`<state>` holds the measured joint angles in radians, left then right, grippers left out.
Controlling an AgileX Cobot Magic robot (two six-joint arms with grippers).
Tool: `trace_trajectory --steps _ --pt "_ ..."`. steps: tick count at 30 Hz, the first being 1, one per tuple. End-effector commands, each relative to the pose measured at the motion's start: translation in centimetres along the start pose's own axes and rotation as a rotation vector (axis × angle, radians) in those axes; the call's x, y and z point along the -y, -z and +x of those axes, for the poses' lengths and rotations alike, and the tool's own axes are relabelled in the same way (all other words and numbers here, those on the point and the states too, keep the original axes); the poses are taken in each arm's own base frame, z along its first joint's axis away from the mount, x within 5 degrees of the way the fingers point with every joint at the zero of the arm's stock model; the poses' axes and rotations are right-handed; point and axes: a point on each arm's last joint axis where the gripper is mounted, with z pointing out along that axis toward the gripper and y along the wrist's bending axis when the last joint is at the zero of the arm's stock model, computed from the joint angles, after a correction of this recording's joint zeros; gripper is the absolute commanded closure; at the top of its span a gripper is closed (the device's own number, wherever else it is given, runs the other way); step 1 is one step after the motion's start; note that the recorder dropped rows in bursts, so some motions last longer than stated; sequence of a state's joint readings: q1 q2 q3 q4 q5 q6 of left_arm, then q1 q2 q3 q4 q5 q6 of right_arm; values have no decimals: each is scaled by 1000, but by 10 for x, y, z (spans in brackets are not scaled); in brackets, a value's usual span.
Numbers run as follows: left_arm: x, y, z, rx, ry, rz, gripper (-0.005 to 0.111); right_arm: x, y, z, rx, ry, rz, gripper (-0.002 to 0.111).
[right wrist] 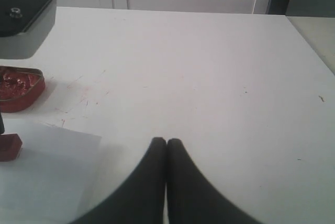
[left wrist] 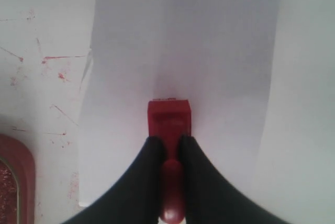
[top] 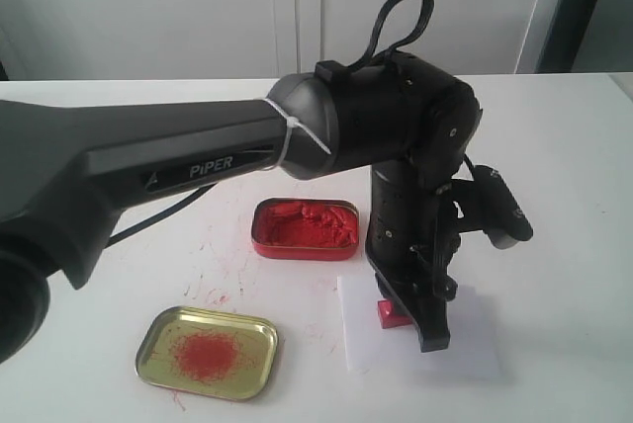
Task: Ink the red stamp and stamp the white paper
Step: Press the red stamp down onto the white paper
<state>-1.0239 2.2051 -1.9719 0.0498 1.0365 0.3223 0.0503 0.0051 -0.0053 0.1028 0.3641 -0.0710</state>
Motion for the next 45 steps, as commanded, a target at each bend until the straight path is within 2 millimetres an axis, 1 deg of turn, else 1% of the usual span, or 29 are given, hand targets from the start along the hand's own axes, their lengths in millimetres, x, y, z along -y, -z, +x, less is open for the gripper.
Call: trace_trajectory --steps 1,6,9,13,18,30,38,45 --pt "4 5 1 -5 1 10 107 0 0 0 13 4 0 108" --pt "4 5 1 -6 7 8 107 0 0 0 13 4 0 108" --pt "4 1 1 -19 5 8 107 0 0 0 13 4 0 108" --pt "3 -9 5 -79 21 9 107 0 0 0 13 4 0 108" --pt "3 -12 6 -99 18 11 107 0 0 0 13 4 0 108" --pt "17 -12 -2 -119 -47 -44 107 0 0 0 13 4 0 108" --pt "21 -15 -4 -154 -31 -129 107 0 0 0 13 4 0 108" --pt "24 -19 -7 -151 -19 -142 107 0 0 0 13 4 0 108"
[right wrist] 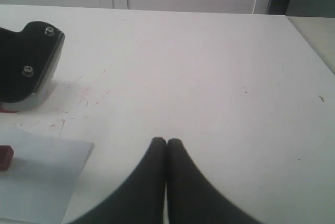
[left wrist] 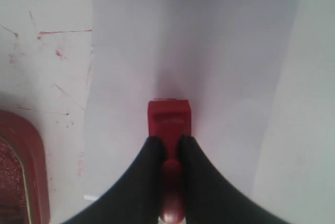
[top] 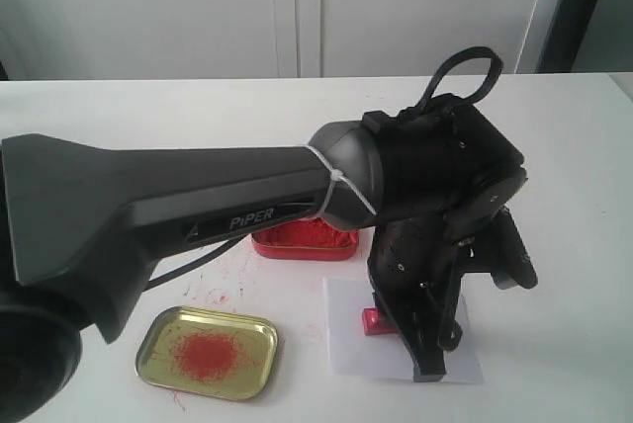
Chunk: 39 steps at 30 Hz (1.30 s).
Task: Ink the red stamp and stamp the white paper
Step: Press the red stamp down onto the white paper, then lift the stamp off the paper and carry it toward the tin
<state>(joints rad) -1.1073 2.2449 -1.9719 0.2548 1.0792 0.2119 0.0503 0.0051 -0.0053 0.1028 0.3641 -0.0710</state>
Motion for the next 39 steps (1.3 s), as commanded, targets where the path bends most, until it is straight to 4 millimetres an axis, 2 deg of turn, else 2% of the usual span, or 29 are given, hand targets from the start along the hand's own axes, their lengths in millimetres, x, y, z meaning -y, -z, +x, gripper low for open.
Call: trace_trajectory --steps 1,17,30,39 --pt "4 -1 -1 -7 21 -5 107 0 0 0 13 4 0 108" --pt "0 1 1 -32 52 -53 107 0 0 0 13 4 0 108" --pt "-5 21 6 9 67 -70 107 0 0 0 13 4 0 108" --pt "-29 23 20 45 181 26 107 0 0 0 13 4 0 108"
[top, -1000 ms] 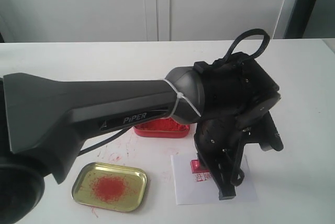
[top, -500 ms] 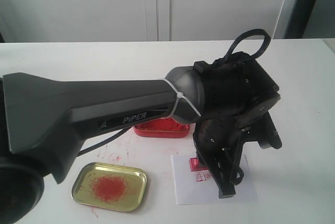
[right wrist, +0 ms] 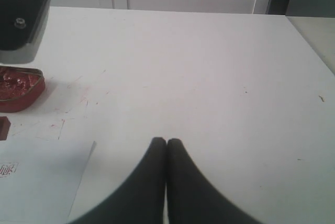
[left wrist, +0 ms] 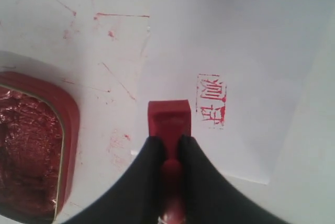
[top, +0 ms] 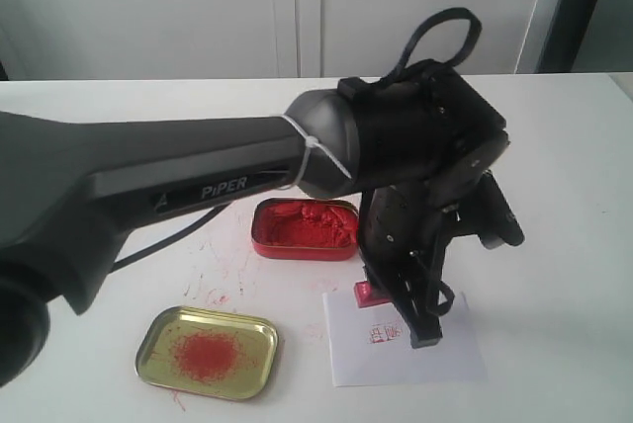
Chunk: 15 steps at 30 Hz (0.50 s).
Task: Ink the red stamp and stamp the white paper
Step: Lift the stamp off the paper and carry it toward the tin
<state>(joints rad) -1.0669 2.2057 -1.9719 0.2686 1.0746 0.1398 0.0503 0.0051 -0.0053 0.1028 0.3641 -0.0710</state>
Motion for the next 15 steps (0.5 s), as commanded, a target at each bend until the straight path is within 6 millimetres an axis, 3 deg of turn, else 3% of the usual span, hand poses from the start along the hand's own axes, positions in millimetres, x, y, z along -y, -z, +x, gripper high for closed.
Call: trace_trajectory --steps 1,15 --pt "-14 9 10 19 86 71 107 0 0 0 13 4 0 108" --pt "-63 1 48 -6 250 319 107 0 0 0 13 4 0 108"
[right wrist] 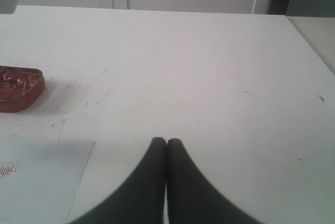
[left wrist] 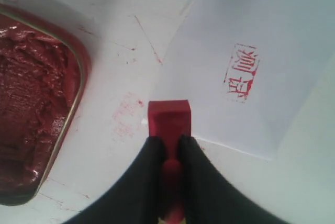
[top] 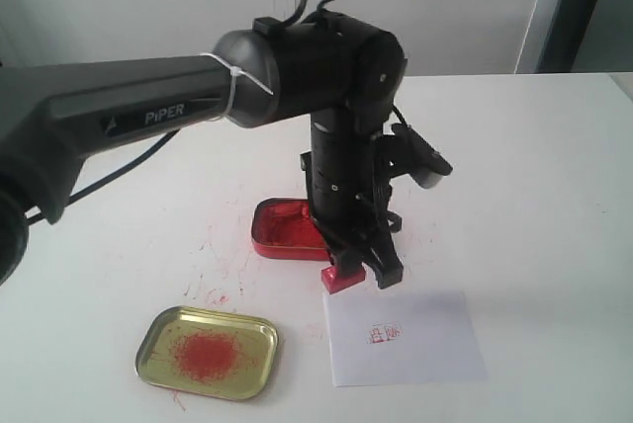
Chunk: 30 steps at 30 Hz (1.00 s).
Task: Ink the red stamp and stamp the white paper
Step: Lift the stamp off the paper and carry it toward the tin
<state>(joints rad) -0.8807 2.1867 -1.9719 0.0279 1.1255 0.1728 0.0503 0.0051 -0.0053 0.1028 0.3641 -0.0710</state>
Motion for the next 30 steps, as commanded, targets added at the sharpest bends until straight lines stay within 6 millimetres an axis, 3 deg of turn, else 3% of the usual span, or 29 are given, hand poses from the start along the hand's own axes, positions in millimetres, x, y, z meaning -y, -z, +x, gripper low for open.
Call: trace_trajectory --steps 1,8,14,21,30 --pt "-14 8 15 -31 44 125 107 0 0 0 13 4 0 108" --pt "-31 14 35 23 88 256 107 0 0 0 13 4 0 108" --pt "-47 12 67 42 189 251 107 0 0 0 13 4 0 108" --pt "-57 15 98 100 276 255 107 0 0 0 13 4 0 108" --pt "-68 15 126 223 321 397 107 0 0 0 13 4 0 108"
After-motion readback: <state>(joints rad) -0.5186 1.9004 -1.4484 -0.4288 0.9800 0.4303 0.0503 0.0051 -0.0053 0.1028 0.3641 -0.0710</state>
